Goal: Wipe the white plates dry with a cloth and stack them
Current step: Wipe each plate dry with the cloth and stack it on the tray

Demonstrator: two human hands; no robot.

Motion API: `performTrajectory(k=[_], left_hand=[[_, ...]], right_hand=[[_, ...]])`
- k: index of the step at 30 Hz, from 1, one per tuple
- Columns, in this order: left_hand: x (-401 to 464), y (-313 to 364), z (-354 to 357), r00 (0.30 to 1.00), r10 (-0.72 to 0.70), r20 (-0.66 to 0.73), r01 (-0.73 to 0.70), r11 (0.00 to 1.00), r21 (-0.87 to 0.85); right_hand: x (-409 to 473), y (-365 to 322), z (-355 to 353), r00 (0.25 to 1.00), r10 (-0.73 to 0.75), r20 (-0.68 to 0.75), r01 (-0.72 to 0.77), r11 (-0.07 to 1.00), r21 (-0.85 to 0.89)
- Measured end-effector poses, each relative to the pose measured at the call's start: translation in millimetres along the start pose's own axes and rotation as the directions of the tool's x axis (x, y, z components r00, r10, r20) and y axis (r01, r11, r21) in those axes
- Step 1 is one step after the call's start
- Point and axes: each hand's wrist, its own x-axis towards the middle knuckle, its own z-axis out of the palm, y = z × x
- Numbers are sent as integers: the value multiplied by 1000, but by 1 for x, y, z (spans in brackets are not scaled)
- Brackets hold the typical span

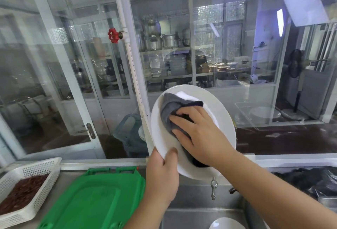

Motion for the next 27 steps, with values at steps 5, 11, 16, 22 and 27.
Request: performTrajectory(k=[5,11,16,22,27], left_hand=[[-8,3,0,1000,14,8,-14,1000,1],[0,11,-10,996,80,-44,-79,997,18],[11,14,-14,993,112,-43,-107,989,105],[8,11,-9,994,104,-16,-100,981,166],[0,16,-4,993,104,49,-109,986,128]], right_hand=[[32,12,-9,984,175,-35,-178,974,-136],[9,40,-11,945,312,-99,-326,920,-218],[-37,17,3,929,369,-38,-370,916,-158],[-39,-9,5,968,251,14,-250,958,138],[2,-17,-7,997,-66,-35,69,995,74]])
